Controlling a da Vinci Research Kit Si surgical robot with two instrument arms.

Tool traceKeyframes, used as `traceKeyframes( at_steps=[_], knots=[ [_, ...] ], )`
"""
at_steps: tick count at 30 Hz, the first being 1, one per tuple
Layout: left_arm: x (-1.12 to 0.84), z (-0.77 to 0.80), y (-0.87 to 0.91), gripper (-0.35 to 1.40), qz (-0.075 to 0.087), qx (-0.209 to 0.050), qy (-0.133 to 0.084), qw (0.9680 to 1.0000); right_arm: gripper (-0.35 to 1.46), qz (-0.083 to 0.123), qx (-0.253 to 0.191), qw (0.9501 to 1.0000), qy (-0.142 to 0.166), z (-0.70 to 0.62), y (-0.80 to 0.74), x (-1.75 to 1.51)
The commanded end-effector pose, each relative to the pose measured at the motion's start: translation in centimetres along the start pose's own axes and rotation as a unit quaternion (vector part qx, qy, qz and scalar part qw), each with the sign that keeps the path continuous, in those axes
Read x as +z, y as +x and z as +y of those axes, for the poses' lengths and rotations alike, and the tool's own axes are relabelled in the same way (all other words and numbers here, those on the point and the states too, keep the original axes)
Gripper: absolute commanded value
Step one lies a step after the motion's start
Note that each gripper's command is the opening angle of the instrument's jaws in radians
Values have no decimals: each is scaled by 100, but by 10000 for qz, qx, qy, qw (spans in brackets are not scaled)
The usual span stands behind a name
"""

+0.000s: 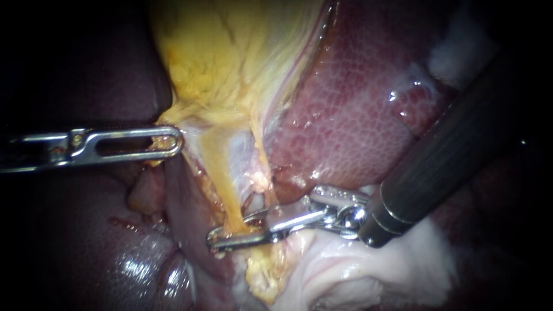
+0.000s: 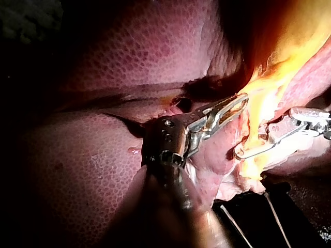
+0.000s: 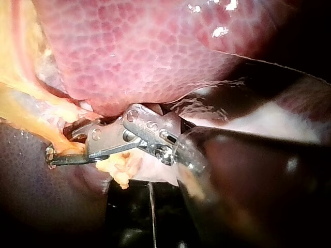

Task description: Going back second clip left tube

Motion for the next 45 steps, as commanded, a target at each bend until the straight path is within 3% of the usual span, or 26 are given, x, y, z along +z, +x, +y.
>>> traceKeyframes(
  at_steps=[1, 8, 10, 12, 15, 29, 34, 39, 45],
  knots=[
    [0, 0, 0, -35, 0, 2, 1, 10000, -35, 1, -2, 10000, 1, 0, 0, 0],
    [0, 0, 0, -35, 0, 2, 1, 10000, -35, -13, 1, 10000, 0, -2, 1, -1],
    [0, 0, 0, -35, 0, 2, 1, 10000, -1, 49, 33, 10000, 18, -4, 4, 2],
    [0, 0, 0, -35, 10, 2, 13, 10000, 44, 266, -120, 9995, -103, -5, 7, 5],
    [0, 0, 0, -35, 10, 3, 13, 10000, 58, 435, -261, 9983, -275, -1, 11, 11],
    [0, 0, 1, -35, 9, 4, 12, 10000, 60, 473, -403, 9972, -405, 1, 15, 2],
    [0, 0, 1, -35, 8, 4, 11, 10000, 60, 538, -521, 9953, -609, 10, 23, -9],
    [0, 0, 1, -35, 8, 4, 11, 10000, 60, 569, -503, 9946, -707, 15, 22, -19],
    [-1, -1, 2, -35, 18, 4, 23, 10000, 60, 511, -507, 9960, -535, 2, 18, -27]
  ],
)
